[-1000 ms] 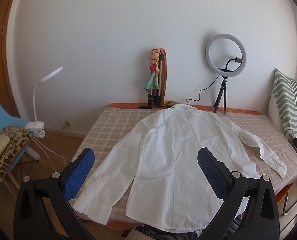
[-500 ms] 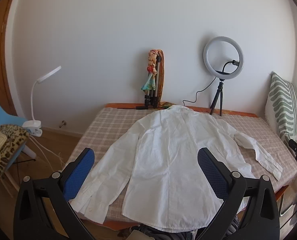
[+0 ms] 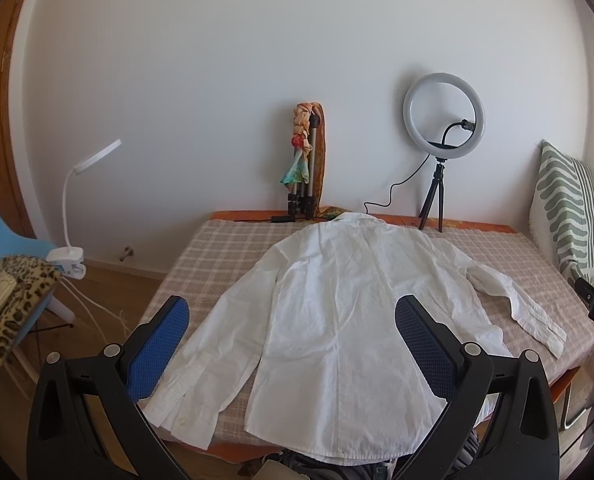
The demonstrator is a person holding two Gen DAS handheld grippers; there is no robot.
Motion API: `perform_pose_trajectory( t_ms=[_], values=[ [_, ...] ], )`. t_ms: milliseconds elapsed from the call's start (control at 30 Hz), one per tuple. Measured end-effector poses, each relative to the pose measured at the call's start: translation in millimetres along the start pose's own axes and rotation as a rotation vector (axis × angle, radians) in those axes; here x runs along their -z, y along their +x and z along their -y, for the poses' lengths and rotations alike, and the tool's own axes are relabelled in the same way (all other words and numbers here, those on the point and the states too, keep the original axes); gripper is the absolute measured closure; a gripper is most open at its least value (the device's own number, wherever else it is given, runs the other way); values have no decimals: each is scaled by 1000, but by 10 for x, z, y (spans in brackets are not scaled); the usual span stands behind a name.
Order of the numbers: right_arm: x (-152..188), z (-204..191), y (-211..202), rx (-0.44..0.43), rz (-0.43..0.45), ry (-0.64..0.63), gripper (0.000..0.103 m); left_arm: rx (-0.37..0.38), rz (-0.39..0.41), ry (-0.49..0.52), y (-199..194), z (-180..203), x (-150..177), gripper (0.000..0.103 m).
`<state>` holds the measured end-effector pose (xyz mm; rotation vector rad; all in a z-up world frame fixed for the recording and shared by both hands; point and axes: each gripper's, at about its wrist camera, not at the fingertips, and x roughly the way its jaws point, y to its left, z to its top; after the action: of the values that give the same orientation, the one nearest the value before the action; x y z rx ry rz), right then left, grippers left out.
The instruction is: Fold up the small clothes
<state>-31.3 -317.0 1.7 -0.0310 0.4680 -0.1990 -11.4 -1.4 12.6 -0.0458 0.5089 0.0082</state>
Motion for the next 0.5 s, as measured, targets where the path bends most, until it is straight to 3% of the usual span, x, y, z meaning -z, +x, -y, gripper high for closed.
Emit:
perform_pose_trajectory(
  t_ms=[500],
  values=[
    [16,-7,21,-2,-3,2,0,-2,-3,-2,22,3,15,0]
  ],
)
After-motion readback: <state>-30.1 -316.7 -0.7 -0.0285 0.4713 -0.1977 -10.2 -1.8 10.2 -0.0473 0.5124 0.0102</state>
